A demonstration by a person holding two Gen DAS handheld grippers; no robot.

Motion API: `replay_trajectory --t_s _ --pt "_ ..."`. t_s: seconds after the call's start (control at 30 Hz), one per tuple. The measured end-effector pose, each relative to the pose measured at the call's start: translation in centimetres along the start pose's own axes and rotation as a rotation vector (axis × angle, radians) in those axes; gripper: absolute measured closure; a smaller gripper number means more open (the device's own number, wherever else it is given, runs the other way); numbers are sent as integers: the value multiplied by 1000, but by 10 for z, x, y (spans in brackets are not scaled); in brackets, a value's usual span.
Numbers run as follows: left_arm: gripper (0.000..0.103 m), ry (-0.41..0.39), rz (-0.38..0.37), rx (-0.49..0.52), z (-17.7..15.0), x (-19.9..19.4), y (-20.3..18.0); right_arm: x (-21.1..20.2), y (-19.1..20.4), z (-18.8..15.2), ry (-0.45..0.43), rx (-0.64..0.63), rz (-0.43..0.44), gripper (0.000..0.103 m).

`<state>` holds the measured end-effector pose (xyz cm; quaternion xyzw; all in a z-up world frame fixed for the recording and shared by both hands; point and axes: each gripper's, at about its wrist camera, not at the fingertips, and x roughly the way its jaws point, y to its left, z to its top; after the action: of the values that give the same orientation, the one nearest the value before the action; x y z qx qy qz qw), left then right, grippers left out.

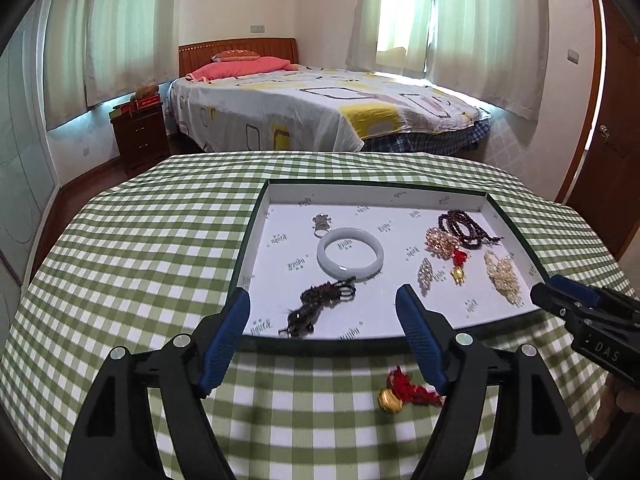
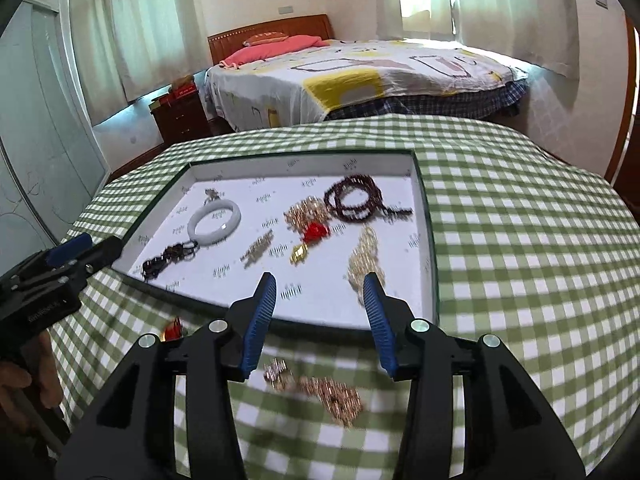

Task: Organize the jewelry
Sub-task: 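Grasp the second red tassel with the left gripper while the right grasps the gold chain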

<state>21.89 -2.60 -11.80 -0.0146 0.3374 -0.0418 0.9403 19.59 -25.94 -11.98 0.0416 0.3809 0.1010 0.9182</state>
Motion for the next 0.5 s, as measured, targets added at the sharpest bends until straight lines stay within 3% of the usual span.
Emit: replay_trajectory --t_s 0.5 --pt "30 59 -5 4 -33 -14 -5 2 -3 -41 87 -1 3 59"
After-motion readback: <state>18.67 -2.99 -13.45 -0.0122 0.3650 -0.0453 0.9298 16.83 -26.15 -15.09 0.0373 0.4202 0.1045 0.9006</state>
